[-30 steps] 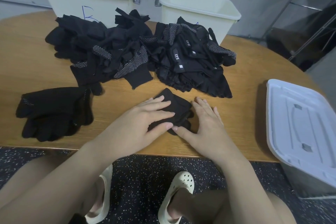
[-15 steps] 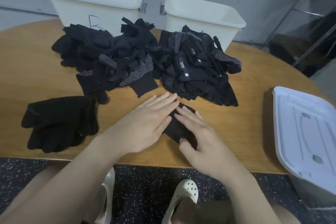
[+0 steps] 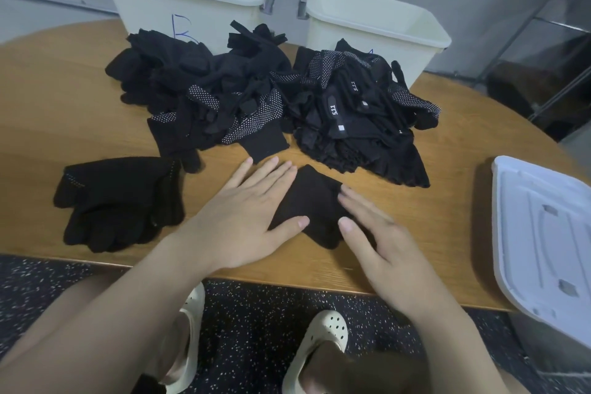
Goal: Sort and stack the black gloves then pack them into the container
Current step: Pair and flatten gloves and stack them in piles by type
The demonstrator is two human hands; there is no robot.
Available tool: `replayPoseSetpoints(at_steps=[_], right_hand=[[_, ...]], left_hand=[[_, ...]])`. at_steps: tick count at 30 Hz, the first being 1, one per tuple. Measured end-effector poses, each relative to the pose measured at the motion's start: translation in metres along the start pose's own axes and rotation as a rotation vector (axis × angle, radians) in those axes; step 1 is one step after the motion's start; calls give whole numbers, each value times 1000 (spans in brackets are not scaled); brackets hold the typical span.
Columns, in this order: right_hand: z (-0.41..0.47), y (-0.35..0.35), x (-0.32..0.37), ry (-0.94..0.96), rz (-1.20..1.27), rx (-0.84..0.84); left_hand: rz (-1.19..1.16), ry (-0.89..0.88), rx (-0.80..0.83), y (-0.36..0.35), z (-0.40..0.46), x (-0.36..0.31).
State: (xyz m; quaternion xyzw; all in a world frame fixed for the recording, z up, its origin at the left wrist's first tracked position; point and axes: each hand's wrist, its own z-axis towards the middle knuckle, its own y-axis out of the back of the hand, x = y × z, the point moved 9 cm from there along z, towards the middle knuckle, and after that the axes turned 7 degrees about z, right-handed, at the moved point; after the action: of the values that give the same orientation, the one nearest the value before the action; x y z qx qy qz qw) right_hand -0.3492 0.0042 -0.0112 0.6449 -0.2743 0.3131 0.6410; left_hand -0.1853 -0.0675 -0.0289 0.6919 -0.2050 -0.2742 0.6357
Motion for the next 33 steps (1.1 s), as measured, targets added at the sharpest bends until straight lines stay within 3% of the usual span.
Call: replayPoseSetpoints(at_steps=[5, 9, 12, 15, 21, 25, 28, 33], right_hand=[[24, 3, 19, 91, -6, -130], [48, -9, 19, 77, -39, -87], [56, -22, 20, 20, -6, 45], [58, -28, 22, 35, 5, 100], [58, -20, 24, 4, 332, 71], [59, -24, 33, 26, 380, 102], [61, -30, 48, 32, 621, 143], [66, -43, 67, 88, 764, 99]], left_hand=[[-231, 162, -246, 24, -9, 13], [-291, 298, -163, 18, -2, 21], [-378, 316, -94, 18, -1, 20], [-444, 302, -125, 25, -7, 19], [-777, 291, -199, 28, -25, 31], [-979, 238, -236, 38, -35, 40], [-1140, 221, -332, 50, -46, 50], [-1302, 347, -502, 60, -75, 76]])
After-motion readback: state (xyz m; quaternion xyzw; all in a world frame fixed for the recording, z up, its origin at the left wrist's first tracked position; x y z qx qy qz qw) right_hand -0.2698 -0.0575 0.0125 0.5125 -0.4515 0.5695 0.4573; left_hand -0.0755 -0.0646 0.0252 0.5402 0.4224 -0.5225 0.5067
